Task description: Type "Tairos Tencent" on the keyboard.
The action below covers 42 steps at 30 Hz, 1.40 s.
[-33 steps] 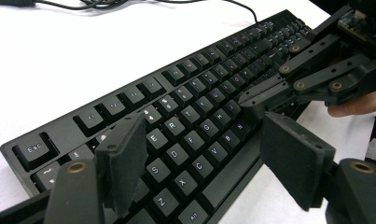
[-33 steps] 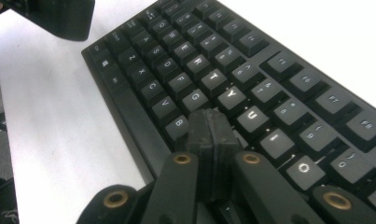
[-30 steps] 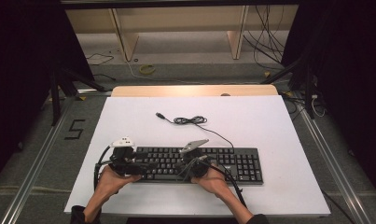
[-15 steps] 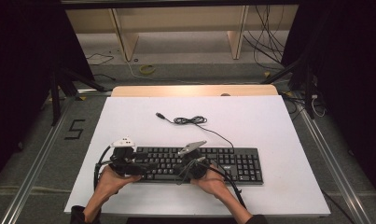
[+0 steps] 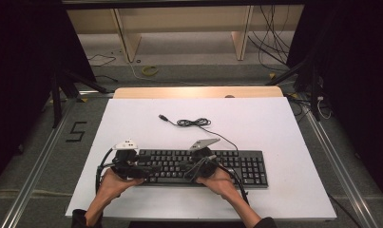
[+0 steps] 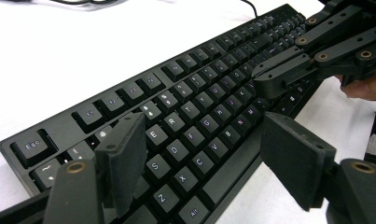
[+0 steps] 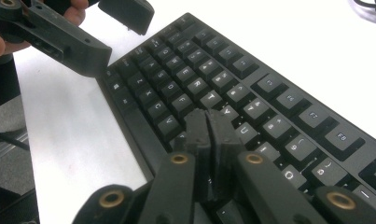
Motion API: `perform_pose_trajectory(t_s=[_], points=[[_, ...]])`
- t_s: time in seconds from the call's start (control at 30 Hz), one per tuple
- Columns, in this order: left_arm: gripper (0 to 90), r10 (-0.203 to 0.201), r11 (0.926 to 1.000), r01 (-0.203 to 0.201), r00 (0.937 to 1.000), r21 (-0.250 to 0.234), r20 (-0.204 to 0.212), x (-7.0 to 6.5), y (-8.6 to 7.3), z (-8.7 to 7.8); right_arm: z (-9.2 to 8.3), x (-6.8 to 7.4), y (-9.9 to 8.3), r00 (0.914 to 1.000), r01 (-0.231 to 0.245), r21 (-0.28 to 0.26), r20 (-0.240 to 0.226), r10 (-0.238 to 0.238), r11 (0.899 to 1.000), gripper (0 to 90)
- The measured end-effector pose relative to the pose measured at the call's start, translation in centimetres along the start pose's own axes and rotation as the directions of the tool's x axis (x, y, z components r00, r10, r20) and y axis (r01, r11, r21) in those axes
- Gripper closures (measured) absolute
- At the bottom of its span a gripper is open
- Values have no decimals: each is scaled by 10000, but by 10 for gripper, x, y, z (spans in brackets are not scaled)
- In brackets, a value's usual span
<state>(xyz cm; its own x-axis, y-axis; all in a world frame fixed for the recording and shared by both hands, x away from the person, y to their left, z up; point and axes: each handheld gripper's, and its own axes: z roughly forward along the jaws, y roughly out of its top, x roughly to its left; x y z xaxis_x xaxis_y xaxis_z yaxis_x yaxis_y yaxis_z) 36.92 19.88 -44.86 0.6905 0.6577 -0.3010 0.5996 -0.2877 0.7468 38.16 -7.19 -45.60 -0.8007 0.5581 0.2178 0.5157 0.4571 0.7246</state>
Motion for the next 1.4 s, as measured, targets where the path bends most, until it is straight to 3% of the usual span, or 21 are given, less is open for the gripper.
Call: perform_pose_trajectory(t_s=[0.2,0.37,0.63,0.97,1.23,1.4], points=[[310,2,10000,-2,10000,2,0,-1,0,1,-2,-1,0,10000,-43,-98,5,43,9999,770],[315,208,9997,-208,9998,132,14,-3,1,3,-6,-4,1,9998,-177,-176,91,179,9997,642],[372,574,9978,-573,9984,335,-8,-5,2,6,-12,-6,1,9992,-365,-324,131,369,9988,538],[611,900,9912,-910,9958,964,148,-10,4,13,-19,-8,0,9983,-516,-611,233,531,9968,495],[806,1483,9735,-1488,9888,1735,162,-15,4,24,-24,-9,-2,9983,-499,-770,263,520,9958,457],[877,1596,9650,-1592,9871,2082,152,-16,3,33,-28,-9,-3,9980,-526,-943,299,557,9941,410]])
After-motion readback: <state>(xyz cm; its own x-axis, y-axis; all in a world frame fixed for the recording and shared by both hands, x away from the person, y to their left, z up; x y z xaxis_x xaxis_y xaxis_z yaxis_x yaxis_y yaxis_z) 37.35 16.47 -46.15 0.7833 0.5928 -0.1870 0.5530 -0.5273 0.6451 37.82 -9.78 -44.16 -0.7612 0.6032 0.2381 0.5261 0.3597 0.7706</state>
